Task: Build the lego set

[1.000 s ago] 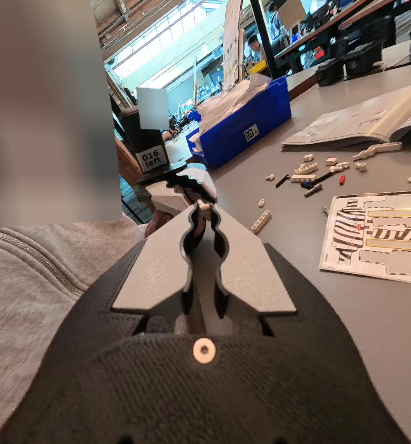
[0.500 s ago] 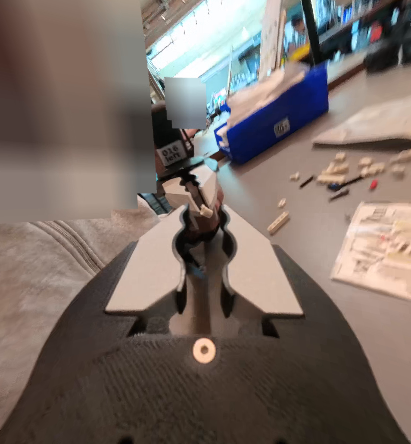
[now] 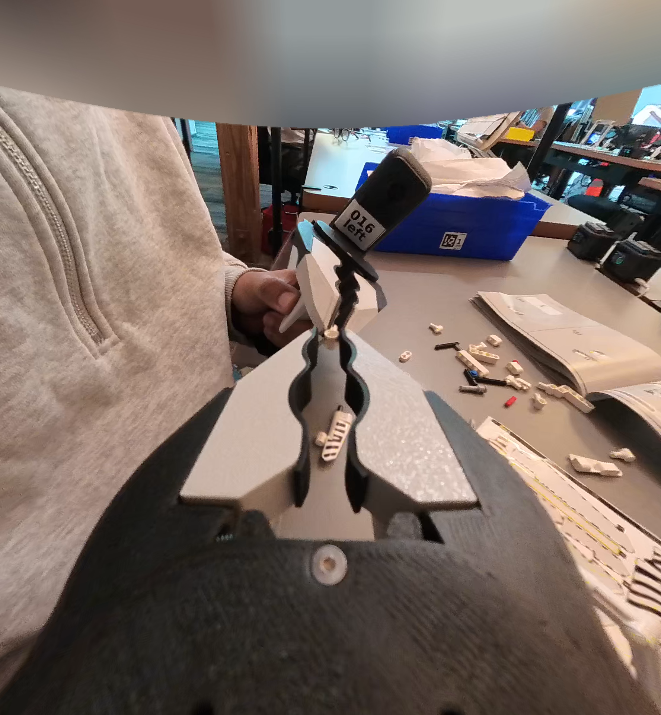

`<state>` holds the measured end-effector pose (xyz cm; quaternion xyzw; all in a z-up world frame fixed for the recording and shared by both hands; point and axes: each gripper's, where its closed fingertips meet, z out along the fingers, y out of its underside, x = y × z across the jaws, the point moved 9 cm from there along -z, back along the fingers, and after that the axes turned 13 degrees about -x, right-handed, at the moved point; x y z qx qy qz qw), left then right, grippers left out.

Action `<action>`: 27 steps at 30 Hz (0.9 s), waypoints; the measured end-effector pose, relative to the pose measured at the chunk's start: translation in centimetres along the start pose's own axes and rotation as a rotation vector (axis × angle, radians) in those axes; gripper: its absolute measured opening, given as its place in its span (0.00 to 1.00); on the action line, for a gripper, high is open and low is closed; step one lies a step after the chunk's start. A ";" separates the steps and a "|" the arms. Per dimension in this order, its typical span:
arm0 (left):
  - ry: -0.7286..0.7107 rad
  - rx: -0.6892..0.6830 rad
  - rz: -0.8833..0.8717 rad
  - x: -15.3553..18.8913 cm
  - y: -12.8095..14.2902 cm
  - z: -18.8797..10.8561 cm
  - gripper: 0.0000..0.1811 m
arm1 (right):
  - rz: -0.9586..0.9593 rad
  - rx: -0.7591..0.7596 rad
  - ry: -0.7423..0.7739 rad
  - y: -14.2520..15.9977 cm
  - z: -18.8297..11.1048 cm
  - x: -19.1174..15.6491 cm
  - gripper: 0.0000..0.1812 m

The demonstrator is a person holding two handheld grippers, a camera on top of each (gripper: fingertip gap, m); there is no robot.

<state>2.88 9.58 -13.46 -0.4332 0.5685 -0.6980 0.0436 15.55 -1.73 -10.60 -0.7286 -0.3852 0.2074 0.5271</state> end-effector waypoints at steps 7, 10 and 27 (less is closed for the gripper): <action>0.056 0.021 -0.026 -0.2 0.0 -0.1 0.01 | 0.034 0.033 -0.019 0.0 0.1 0.2 0.04; 0.066 0.032 -0.032 -0.2 0.0 -0.2 0.01 | 0.047 0.044 -0.026 -0.1 0.2 0.3 0.04; 0.069 0.073 -0.030 -0.2 -0.1 -0.4 0.01 | 0.243 0.005 -0.065 -0.7 0.1 0.7 0.03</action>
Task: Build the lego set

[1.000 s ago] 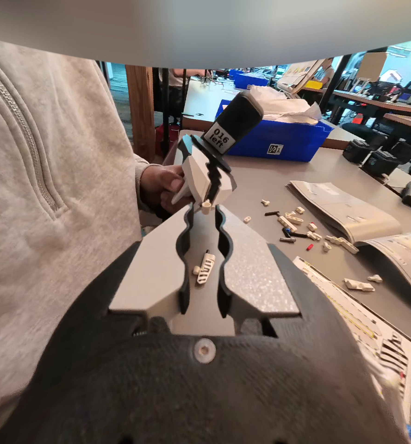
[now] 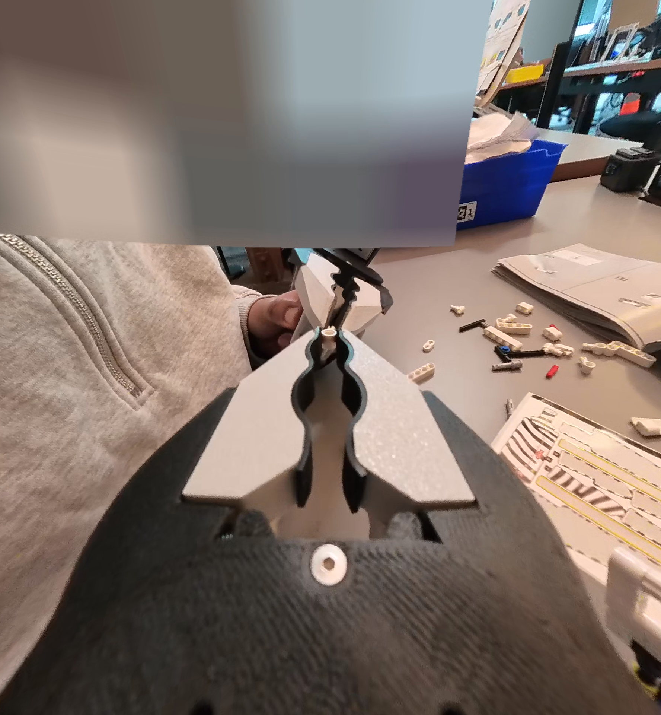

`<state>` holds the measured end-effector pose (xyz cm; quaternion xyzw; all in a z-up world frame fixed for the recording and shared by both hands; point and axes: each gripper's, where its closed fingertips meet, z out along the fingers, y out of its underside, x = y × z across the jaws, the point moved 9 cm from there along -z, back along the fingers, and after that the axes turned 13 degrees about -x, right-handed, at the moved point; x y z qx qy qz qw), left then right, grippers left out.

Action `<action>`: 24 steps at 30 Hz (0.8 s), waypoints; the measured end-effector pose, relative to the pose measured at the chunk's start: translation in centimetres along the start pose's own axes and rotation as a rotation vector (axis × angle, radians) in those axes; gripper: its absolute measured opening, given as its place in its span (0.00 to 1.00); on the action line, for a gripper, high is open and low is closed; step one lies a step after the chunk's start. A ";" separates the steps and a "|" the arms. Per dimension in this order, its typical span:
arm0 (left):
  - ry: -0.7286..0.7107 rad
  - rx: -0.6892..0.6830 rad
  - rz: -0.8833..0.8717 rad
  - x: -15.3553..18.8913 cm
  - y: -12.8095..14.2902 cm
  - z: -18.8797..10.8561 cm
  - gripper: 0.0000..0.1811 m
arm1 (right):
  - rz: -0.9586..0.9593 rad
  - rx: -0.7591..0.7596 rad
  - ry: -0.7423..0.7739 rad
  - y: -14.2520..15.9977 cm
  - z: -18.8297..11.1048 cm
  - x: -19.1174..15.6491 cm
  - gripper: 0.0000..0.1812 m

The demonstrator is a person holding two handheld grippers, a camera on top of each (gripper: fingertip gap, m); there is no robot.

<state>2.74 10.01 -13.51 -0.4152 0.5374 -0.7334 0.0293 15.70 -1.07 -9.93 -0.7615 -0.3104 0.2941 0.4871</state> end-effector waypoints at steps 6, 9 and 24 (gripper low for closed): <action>-0.018 0.007 0.004 0.0 0.0 -0.1 0.01 | 0.032 0.005 0.003 0.5 0.2 0.3 0.04; -0.042 0.001 0.016 0.0 0.0 0.0 0.01 | 0.041 0.000 0.003 0.4 0.2 0.3 0.03; -0.061 -0.003 0.013 -0.1 0.0 0.0 0.01 | 0.093 0.015 -0.021 0.6 0.4 0.8 0.03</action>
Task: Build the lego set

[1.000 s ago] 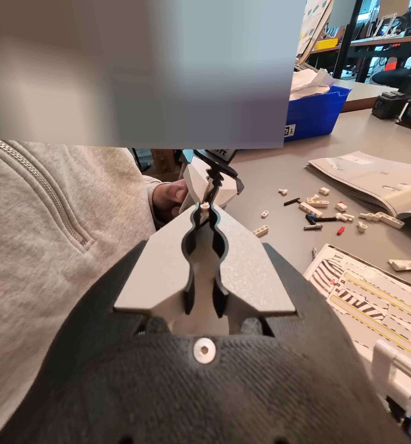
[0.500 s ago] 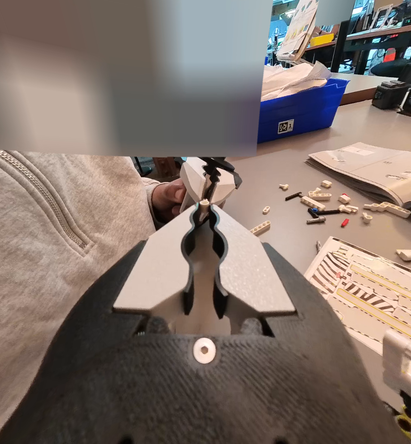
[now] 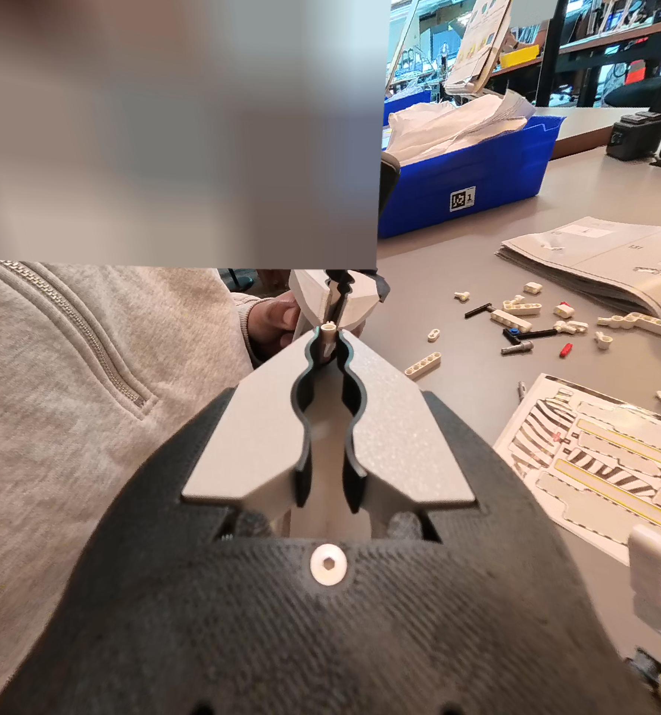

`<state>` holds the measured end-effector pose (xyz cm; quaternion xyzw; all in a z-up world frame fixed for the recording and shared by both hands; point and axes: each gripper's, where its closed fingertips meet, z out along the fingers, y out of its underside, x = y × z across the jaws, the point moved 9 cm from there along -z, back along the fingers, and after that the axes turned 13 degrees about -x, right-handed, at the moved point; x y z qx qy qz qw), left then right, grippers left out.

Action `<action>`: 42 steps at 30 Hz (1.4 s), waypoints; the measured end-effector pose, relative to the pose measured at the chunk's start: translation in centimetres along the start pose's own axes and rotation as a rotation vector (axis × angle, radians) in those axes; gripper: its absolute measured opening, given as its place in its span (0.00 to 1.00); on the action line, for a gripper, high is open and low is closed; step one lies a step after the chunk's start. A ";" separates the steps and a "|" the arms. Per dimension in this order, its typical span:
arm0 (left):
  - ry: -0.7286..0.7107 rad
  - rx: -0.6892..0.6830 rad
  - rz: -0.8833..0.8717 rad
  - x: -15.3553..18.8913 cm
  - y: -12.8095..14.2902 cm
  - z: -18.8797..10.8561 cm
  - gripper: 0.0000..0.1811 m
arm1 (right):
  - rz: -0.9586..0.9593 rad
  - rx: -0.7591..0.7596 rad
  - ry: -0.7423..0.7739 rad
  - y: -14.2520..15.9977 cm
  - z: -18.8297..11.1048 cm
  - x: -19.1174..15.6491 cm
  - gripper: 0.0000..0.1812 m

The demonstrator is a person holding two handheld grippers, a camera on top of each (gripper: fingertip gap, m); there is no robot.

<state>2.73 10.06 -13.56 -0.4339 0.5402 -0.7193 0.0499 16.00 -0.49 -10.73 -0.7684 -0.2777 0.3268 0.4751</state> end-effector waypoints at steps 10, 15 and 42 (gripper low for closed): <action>0.000 -0.004 -0.014 -0.2 0.0 0.1 0.01 | 0.032 -0.013 0.014 0.0 -0.1 0.1 0.03; -0.089 -0.025 0.045 -0.2 -0.8 -1.5 0.10 | 0.136 -0.039 0.044 0.6 -0.8 0.9 0.03; -0.444 -0.967 0.470 -0.3 4.3 1.5 0.08 | 0.158 -0.505 0.247 5.9 3.2 -0.1 0.03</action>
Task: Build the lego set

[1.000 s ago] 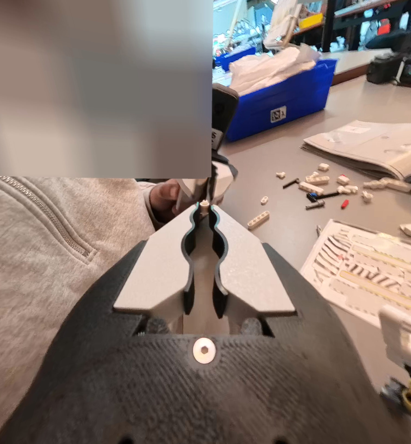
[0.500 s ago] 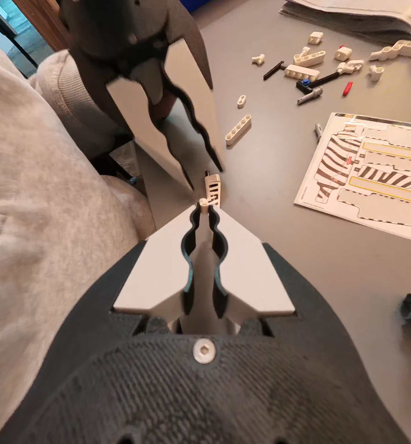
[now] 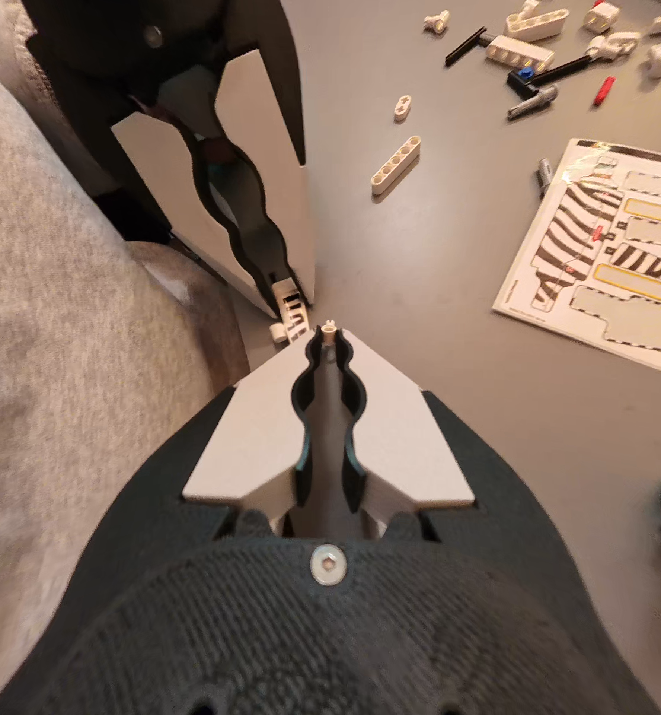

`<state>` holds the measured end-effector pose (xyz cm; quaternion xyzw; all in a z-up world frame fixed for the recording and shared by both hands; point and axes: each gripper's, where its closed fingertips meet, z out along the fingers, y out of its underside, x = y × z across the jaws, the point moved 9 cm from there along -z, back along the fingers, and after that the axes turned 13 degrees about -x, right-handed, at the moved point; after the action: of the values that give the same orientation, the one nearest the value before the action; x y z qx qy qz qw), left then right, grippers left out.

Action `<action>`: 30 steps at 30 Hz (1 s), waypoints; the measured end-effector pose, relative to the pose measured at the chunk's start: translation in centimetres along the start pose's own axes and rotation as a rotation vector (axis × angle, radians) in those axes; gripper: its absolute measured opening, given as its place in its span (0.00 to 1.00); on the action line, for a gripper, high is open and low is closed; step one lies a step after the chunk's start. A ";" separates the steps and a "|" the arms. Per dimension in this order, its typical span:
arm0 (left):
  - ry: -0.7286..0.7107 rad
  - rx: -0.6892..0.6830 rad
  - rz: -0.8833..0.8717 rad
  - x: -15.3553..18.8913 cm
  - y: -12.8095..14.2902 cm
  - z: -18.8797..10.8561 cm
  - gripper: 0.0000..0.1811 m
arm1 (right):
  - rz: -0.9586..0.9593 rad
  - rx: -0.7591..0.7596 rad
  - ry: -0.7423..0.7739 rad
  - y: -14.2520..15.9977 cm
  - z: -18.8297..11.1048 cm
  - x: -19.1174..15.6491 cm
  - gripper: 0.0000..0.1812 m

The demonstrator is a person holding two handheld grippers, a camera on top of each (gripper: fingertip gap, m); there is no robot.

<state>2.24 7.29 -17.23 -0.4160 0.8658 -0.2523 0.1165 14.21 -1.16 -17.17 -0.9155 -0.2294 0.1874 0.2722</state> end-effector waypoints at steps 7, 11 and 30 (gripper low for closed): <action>0.011 0.003 -0.038 1.9 0.0 0.0 0.17 | -0.026 0.030 0.016 0.9 -0.4 -1.3 0.03; -0.063 -0.014 -0.009 3.0 0.2 0.0 0.25 | -0.012 0.088 0.003 1.4 -0.7 -1.8 0.03; -0.346 0.040 0.078 6.0 -0.5 0.3 0.09 | 0.044 0.284 -0.024 3.2 -2.3 -2.7 0.03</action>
<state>-1.10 2.26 -17.13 -0.4171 0.8431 -0.1895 0.2816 14.11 -5.93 -16.64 -0.8702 -0.1837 0.2347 0.3923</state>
